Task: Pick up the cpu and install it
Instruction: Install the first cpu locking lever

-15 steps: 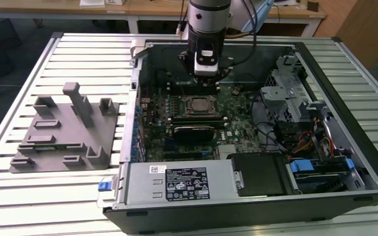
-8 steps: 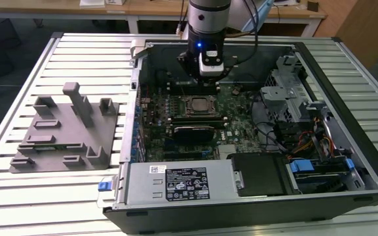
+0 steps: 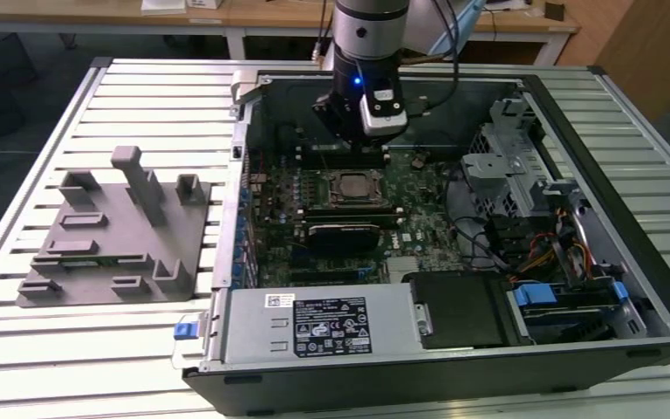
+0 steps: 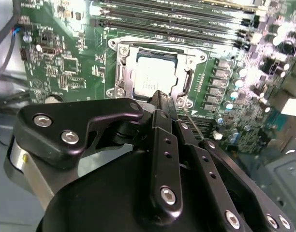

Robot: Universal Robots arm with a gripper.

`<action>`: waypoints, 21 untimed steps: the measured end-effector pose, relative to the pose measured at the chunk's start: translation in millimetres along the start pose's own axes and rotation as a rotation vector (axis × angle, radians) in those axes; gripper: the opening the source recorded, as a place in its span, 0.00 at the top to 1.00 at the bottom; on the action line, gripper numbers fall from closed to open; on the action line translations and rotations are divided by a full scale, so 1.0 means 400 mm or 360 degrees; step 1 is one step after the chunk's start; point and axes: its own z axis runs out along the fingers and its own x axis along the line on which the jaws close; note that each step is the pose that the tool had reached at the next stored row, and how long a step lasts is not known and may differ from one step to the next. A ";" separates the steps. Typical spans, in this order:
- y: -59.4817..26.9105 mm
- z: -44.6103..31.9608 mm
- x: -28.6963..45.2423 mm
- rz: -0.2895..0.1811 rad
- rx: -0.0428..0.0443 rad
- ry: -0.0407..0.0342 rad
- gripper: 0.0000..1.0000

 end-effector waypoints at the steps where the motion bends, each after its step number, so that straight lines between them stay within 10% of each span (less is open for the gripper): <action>1: 0.000 0.000 0.000 -0.0028 -0.0001 0.0000 0.89; 14: 0.000 0.005 0.000 -0.0386 -0.0008 0.0005 0.89; 21: -0.012 0.008 0.030 -0.0430 -0.0012 0.0007 0.89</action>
